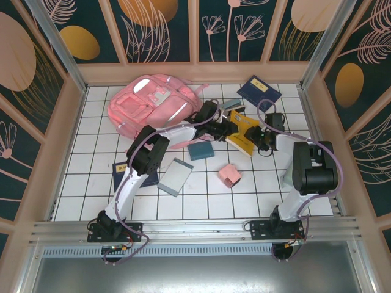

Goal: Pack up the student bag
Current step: Pick up the book from the middle-right of the table, then pass the book.

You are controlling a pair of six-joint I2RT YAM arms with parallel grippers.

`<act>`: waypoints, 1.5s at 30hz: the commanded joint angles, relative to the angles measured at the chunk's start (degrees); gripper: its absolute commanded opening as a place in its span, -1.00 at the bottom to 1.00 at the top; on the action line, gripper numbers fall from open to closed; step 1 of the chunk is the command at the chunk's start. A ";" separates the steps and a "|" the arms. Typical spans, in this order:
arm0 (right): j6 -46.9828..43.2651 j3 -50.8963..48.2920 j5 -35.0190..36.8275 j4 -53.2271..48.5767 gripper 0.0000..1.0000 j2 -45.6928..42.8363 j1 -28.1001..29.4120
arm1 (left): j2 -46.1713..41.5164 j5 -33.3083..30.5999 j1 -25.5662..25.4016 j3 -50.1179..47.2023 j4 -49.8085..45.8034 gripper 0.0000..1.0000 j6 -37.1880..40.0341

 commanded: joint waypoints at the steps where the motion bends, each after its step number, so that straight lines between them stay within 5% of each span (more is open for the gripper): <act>1: -0.61 0.73 -2.63 -0.54 0.15 -3.88 -0.06 | -0.98 0.87 -0.83 1.85 -1.96 -0.79 5.78; 4: 0.58 -0.25 -4.55 -0.50 0.35 -6.55 -2.47 | -3.04 1.20 -0.58 0.81 1.37 -0.99 5.61; 9: 4.74 -3.10 -15.64 4.68 0.61 -10.00 -7.54 | -7.60 3.68 0.81 -4.35 14.78 -1.00 -0.33; 18: 16.56 -7.04 -33.63 22.45 0.70 -9.34 -10.37 | -10.53 7.74 1.92 -9.11 38.78 -1.00 -15.45; 23: 24.90 -9.22 -38.72 34.94 0.60 -7.92 -11.35 | -11.49 8.57 1.87 -10.14 41.45 -1.00 -16.95; 28: 29.04 -9.36 -40.88 40.86 0.09 -7.27 -12.18 | -12.29 9.09 1.84 -11.92 41.77 -1.00 -16.83; 30: 29.42 -9.17 -41.60 41.87 -0.34 -7.36 -12.37 | -12.73 9.19 1.86 -12.70 40.90 -1.00 -15.99; 32: 29.19 -8.69 -41.75 41.32 -0.99 -7.58 -12.38 | -13.21 9.10 1.86 -13.23 38.92 -1.00 -14.46; 35: 26.17 -7.67 -40.74 37.20 -1.00 -9.21 -12.20 | -14.54 8.25 2.00 -13.02 30.73 -1.00 -8.04; 38: 22.48 -6.28 -39.02 31.90 -1.00 -11.02 -11.87 | -16.26 5.68 2.95 -11.42 17.72 -0.46 1.11; 45: 16.75 -4.15 -34.75 25.22 -1.00 -13.62 -9.30 | -20.33 -9.32 7.26 -5.84 -13.80 0.03 23.25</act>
